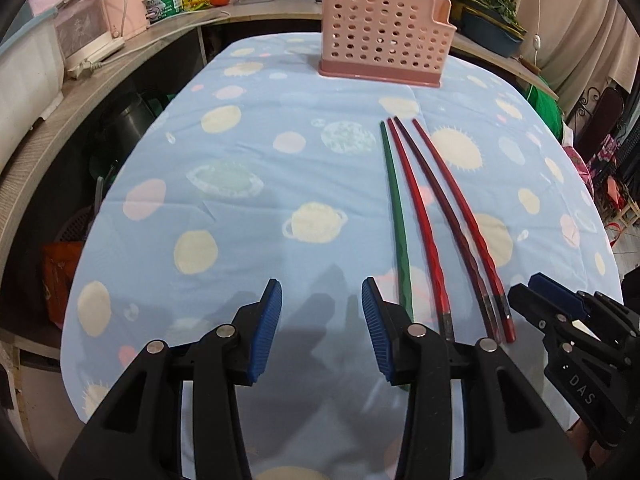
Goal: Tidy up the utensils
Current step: 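Move both tools back over the remaining chopsticks on the tablecloth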
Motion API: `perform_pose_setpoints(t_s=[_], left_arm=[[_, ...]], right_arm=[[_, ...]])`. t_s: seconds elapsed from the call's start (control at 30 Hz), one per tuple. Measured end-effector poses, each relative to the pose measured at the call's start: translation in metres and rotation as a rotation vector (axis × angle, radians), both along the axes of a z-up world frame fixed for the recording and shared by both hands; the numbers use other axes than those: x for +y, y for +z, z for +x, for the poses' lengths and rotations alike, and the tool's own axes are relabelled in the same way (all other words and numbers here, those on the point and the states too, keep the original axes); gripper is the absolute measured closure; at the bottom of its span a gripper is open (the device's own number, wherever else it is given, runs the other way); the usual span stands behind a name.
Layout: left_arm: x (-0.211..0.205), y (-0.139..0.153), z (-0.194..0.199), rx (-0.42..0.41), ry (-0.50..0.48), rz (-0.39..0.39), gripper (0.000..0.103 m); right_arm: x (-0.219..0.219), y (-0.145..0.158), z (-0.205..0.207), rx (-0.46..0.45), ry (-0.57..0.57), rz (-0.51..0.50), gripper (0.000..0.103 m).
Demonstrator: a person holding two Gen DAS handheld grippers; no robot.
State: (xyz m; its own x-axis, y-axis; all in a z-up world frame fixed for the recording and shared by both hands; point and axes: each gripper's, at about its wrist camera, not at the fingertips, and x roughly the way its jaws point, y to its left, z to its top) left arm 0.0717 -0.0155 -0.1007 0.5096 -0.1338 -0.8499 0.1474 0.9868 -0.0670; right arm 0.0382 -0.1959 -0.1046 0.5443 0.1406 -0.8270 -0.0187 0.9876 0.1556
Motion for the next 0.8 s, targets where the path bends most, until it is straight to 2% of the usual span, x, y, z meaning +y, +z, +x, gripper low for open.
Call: perform_pose_setpoints(t_s=[0.1,0.33,0.6,0.8], left_arm=[[-0.003,-0.007,-0.004,0.019,-0.013,-0.004,0.062],[-0.01,-0.009,-0.013,0.016,-0.035,-0.015,0.051],[-0.017,-0.014,-0.017,0.032,-0.06,-0.019,0.051],[-0.023,-0.017,-0.019,0.033,-0.087,-0.022,0.051]], right_arm=[[0.001,-0.004,-0.002,0.011,0.005,0.001,0.078],[0.001,-0.011,-0.005,0.016,0.003,-0.015,0.083],[0.0,-0.012,-0.006,0.009,0.003,-0.032,0.09],[-0.001,-0.012,-0.006,0.008,0.003,-0.037,0.091]])
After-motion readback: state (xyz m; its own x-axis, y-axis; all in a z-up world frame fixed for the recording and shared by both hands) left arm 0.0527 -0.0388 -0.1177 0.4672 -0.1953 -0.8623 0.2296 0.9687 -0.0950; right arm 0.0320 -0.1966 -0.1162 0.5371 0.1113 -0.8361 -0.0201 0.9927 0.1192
